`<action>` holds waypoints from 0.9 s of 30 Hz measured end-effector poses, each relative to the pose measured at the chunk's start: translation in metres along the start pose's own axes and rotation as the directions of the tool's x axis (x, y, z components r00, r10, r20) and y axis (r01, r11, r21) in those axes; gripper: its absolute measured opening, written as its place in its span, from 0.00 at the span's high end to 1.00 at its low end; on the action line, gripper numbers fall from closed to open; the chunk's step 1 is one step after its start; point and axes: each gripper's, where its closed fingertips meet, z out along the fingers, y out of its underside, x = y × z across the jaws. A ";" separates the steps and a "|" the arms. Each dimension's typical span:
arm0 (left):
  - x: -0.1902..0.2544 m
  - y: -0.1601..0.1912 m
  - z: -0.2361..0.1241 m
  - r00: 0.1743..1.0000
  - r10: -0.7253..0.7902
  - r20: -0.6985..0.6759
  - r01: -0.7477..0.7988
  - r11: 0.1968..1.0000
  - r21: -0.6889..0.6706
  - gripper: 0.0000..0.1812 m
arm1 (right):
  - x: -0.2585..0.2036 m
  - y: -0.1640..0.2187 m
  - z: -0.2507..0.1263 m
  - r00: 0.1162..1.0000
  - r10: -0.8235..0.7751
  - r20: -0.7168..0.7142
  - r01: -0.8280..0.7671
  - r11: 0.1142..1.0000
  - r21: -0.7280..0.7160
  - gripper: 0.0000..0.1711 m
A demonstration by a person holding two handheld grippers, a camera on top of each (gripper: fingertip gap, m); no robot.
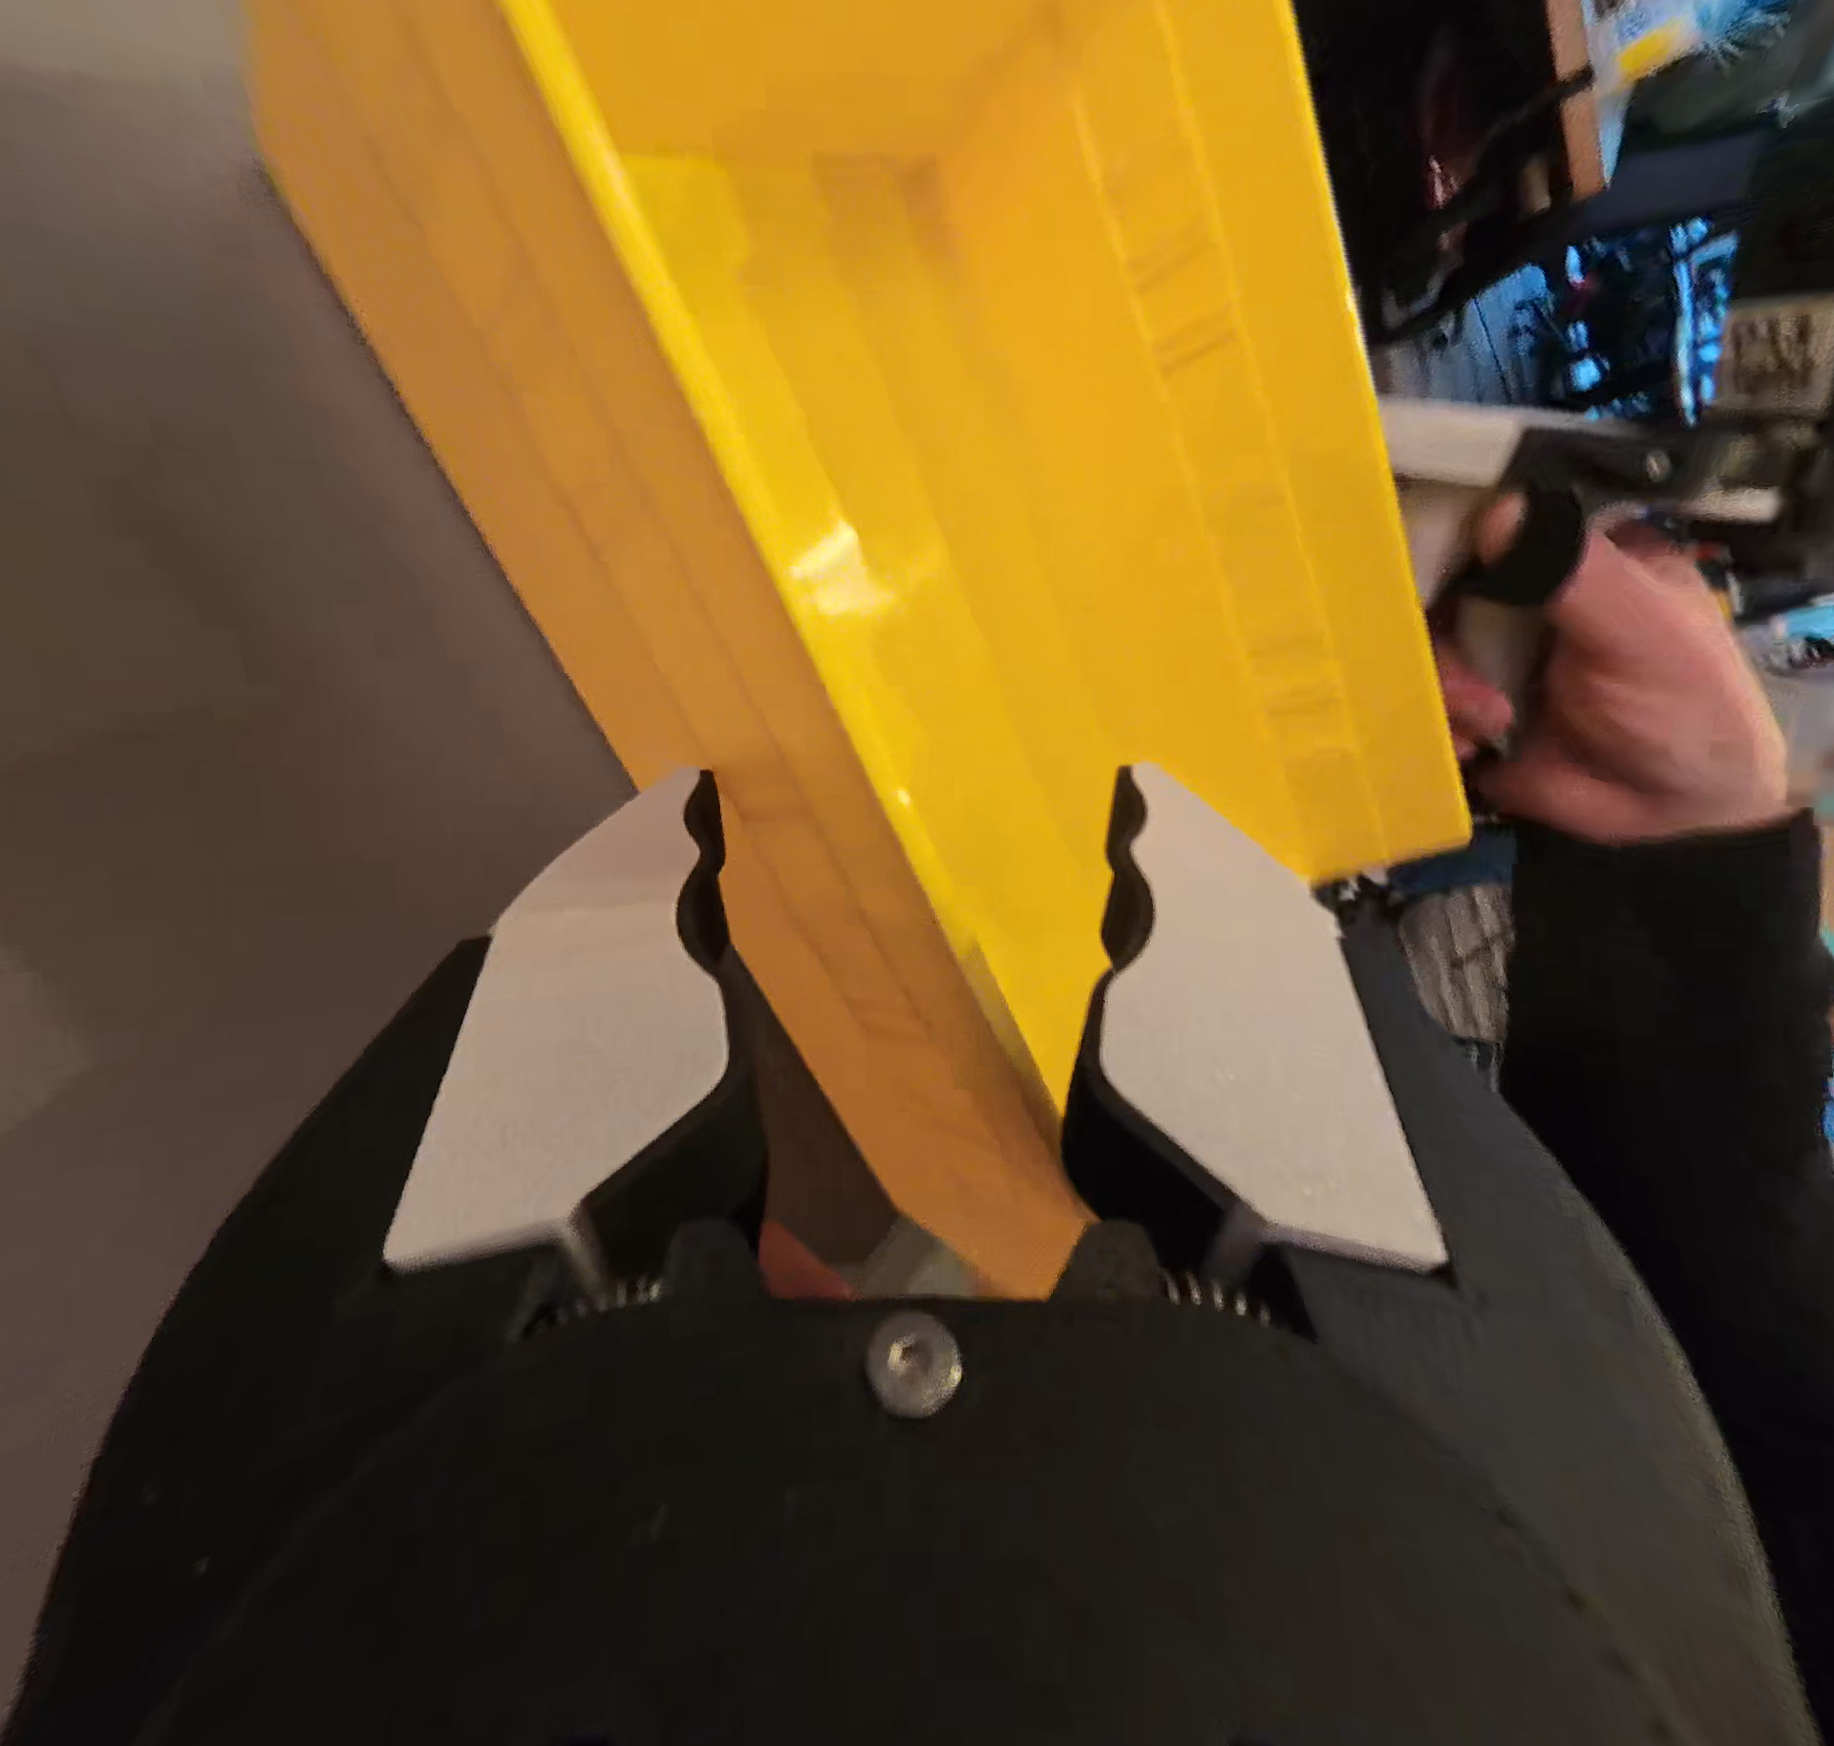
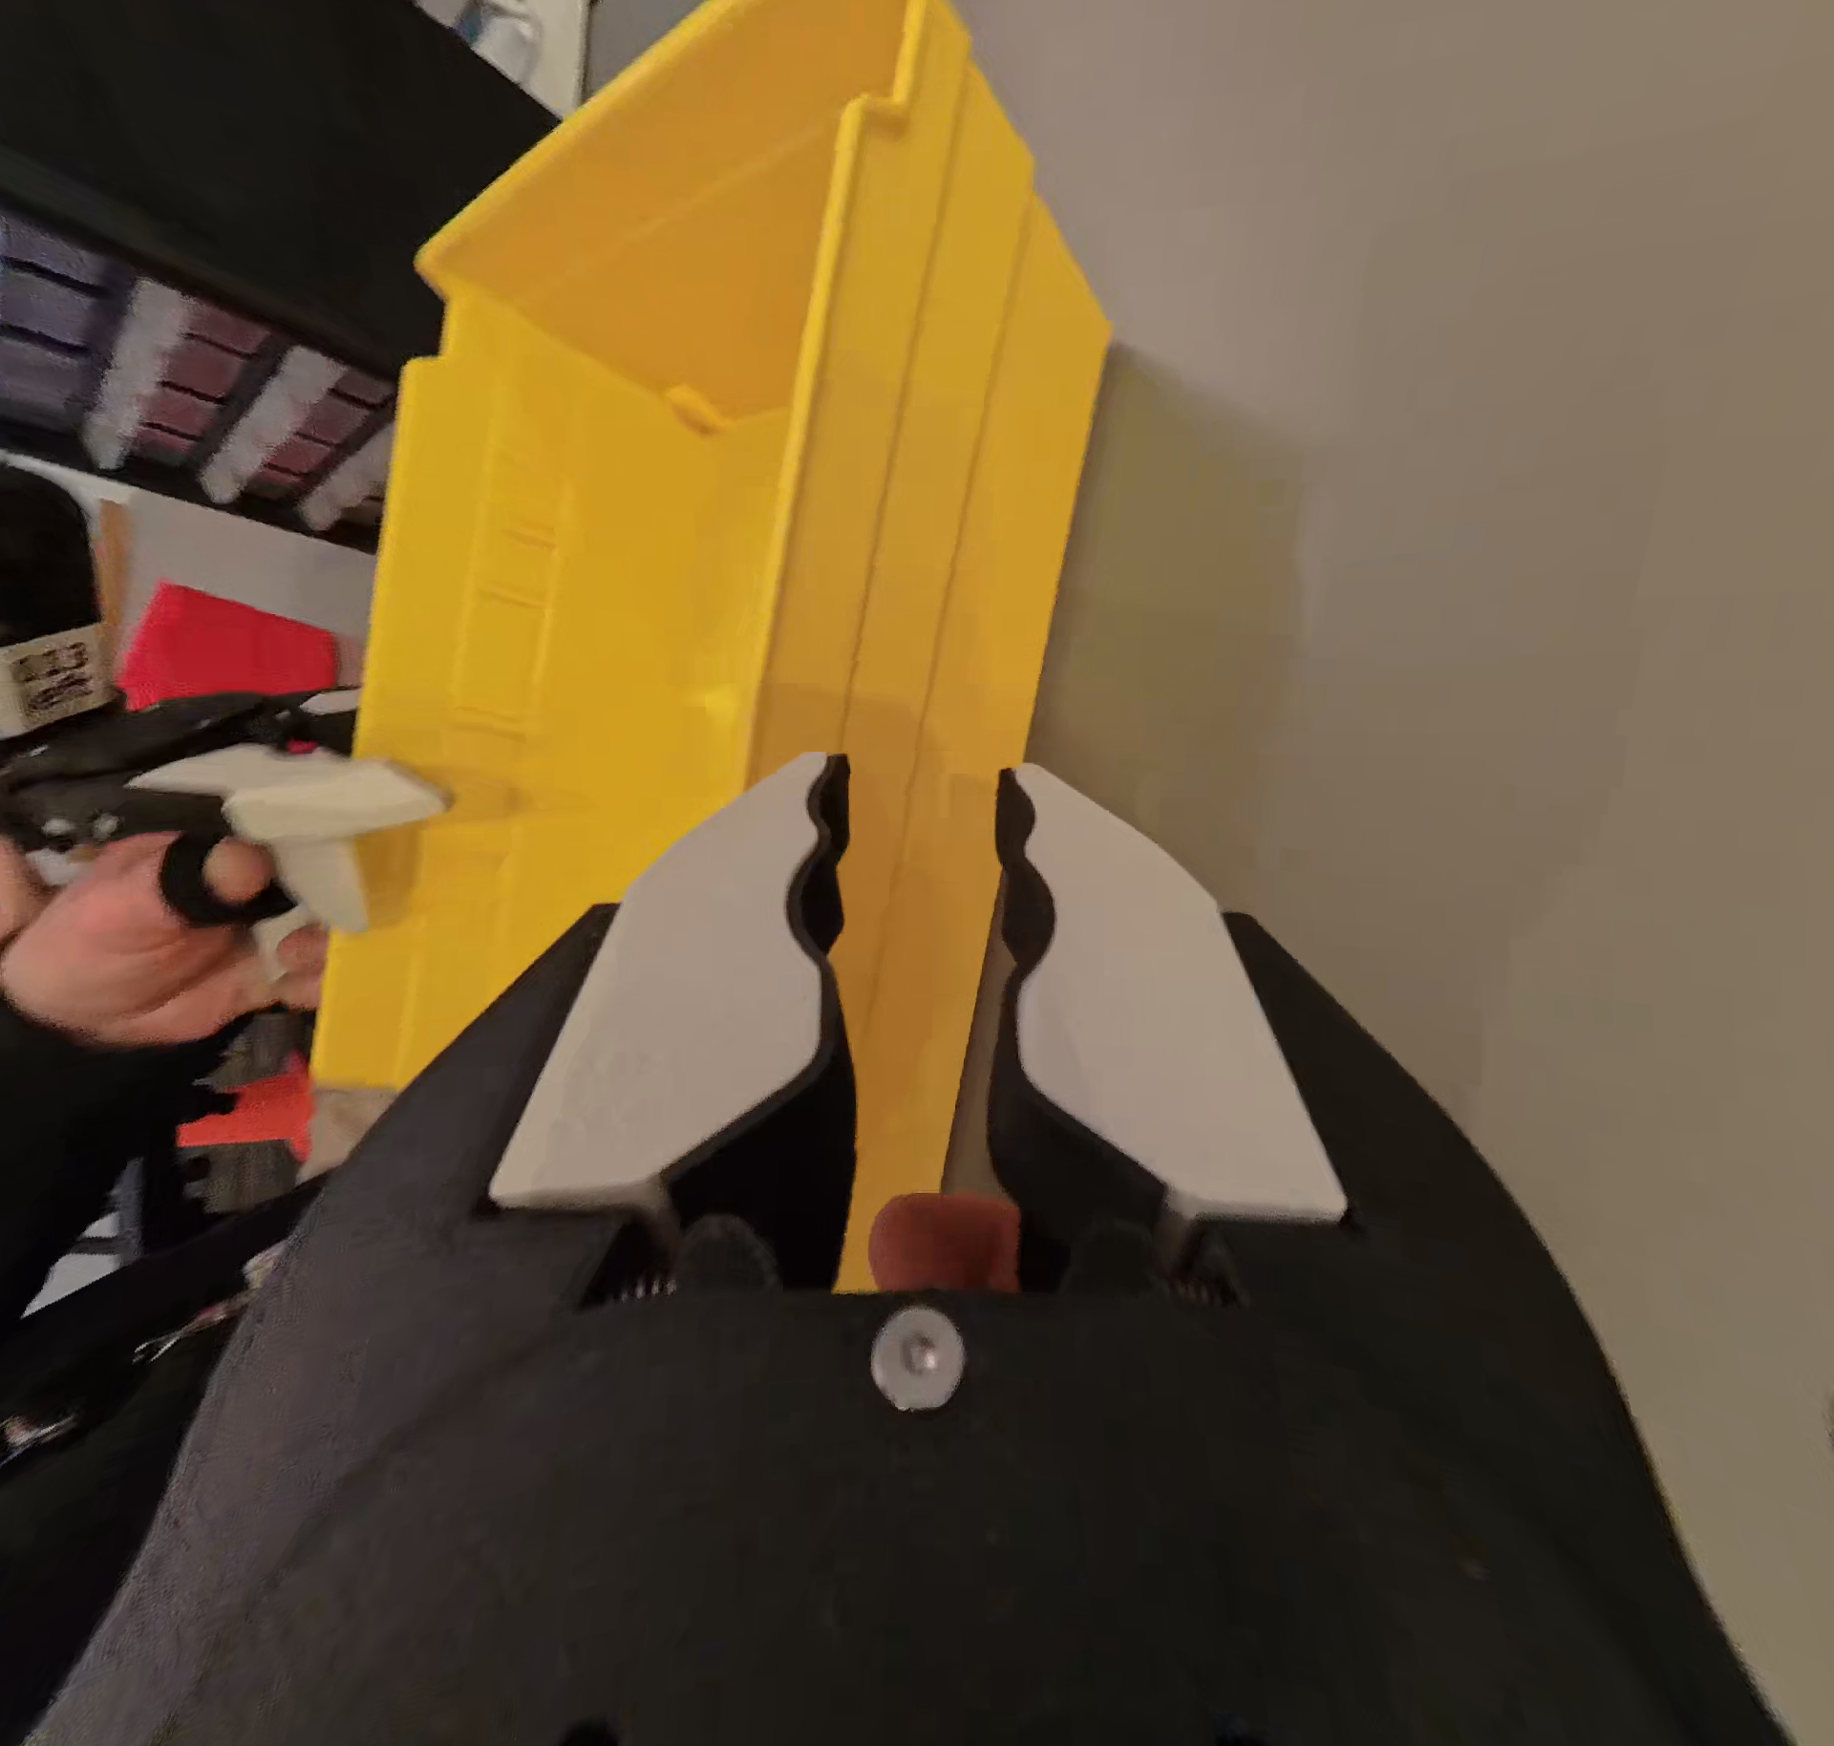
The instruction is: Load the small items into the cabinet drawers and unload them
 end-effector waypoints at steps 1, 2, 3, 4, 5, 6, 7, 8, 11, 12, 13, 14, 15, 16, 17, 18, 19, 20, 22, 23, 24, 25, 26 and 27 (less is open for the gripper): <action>0.008 0.003 0.002 0.999 0.005 -0.032 -0.005 1.000 -0.009 0.55 | 0.006 -0.006 0.000 1.000 -0.007 -0.021 0.007 1.000 -0.006 0.83; 0.013 0.005 0.002 0.998 0.003 -0.060 -0.004 1.000 -0.008 0.53 | 0.012 -0.012 0.000 1.000 -0.004 -0.029 0.004 1.000 -0.014 0.80; 0.016 0.002 -0.002 0.997 0.003 -0.072 -0.002 1.000 0.015 0.51 | 0.017 -0.017 0.000 0.999 -0.001 -0.034 0.000 1.000 -0.023 0.76; 0.017 -0.002 -0.010 0.997 0.013 -0.077 -0.009 0.999 0.053 0.53 | 0.022 -0.022 -0.002 0.999 -0.002 -0.051 0.001 1.000 -0.024 0.70; 0.020 -0.006 -0.024 0.996 0.032 -0.082 -0.024 0.996 0.089 0.55 | 0.026 -0.029 -0.007 0.997 -0.010 -0.072 0.009 1.000 -0.012 0.67; 0.024 -0.008 -0.044 0.994 0.067 -0.082 -0.056 0.991 0.121 0.55 | 0.026 -0.035 -0.012 0.996 -0.023 -0.081 0.024 1.000 0.006 0.66; 0.026 -0.009 -0.070 0.991 0.124 -0.054 -0.114 0.981 0.155 0.54 | 0.024 -0.039 -0.019 0.995 -0.042 -0.094 0.044 0.999 0.023 0.65; 0.024 -0.008 -0.100 0.983 0.185 -0.002 -0.181 0.966 0.184 0.54 | 0.023 -0.041 -0.026 0.987 -0.077 -0.137 0.083 0.996 0.035 0.63; -0.025 0.000 -0.216 0.880 0.323 0.348 -0.405 0.893 0.197 0.54 | 0.011 -0.047 -0.050 0.927 -0.220 -0.303 0.245 0.968 0.046 0.59; -0.056 0.005 -0.263 0.801 0.329 0.499 -0.458 0.875 0.157 0.54 | 0.002 -0.049 -0.058 0.891 -0.278 -0.359 0.316 0.947 0.052 0.61; -0.091 0.012 -0.314 0.711 0.294 0.639 -0.471 0.874 0.122 0.53 | -0.013 -0.049 -0.064 0.858 -0.338 -0.387 0.385 0.922 0.047 0.62; -0.129 0.025 -0.368 0.600 0.236 0.764 -0.453 0.888 0.081 0.53 | -0.032 -0.045 -0.066 0.837 -0.386 -0.387 0.434 0.900 0.041 0.61; -0.168 0.043 -0.419 0.491 0.178 0.853 -0.406 0.913 0.043 0.54 | -0.056 -0.038 -0.064 0.823 -0.431 -0.368 0.476 0.879 0.035 0.61; -0.203 0.067 -0.463 0.418 0.116 0.901 -0.319 0.948 0.026 0.54 | -0.082 -0.028 -0.058 0.812 -0.482 -0.329 0.516 0.856 0.021 0.60; -0.232 0.091 -0.497 0.374 0.059 0.926 -0.240 0.970 0.035 0.55 | -0.110 -0.016 -0.050 0.801 -0.529 -0.282 0.552 0.834 0.004 0.59; -0.257 0.113 -0.523 0.333 0.017 0.943 -0.173 0.984 0.044 0.57 | -0.137 -0.004 -0.039 0.781 -0.577 -0.239 0.593 0.805 -0.005 0.57; -0.281 0.138 -0.534 0.336 -0.013 0.942 -0.080 0.996 0.042 0.57 | -0.164 0.008 -0.025 0.755 -0.627 -0.192 0.637 0.771 -0.015 0.55; -0.297 0.159 -0.533 0.387 -0.041 0.921 0.007 0.999 0.041 0.56 | -0.188 0.022 -0.010 0.732 -0.667 -0.138 0.670 0.742 -0.033 0.53; -0.323 0.180 -0.536 0.379 -0.053 0.924 0.066 0.997 0.030 0.68 | -0.227 0.050 0.022 0.699 -0.714 -0.035 0.711 0.700 -0.066 0.53; -0.328 0.188 -0.530 0.407 -0.061 0.911 0.102 0.995 0.022 0.73 | -0.243 0.065 0.038 0.680 -0.733 0.014 0.732 0.676 -0.087 0.53; -0.332 0.185 -0.529 0.405 -0.067 0.912 0.085 0.996 0.036 0.82 | -0.254 0.079 0.053 0.665 -0.745 0.054 0.745 0.656 -0.118 0.52; -0.337 0.183 -0.533 0.374 -0.055 0.926 0.067 0.997 0.033 0.91 | -0.262 0.090 0.066 0.651 -0.754 0.083 0.757 0.637 -0.146 0.53; -0.343 0.183 -0.534 0.369 -0.046 0.928 0.069 0.997 0.022 0.90 | -0.269 0.098 0.076 0.640 -0.762 0.101 0.766 0.622 -0.164 0.53; -0.347 0.178 -0.534 0.388 -0.065 0.919 0.059 0.997 0.046 0.91 | -0.274 0.105 0.087 0.641 -0.759 0.115 0.765 0.620 -0.175 0.54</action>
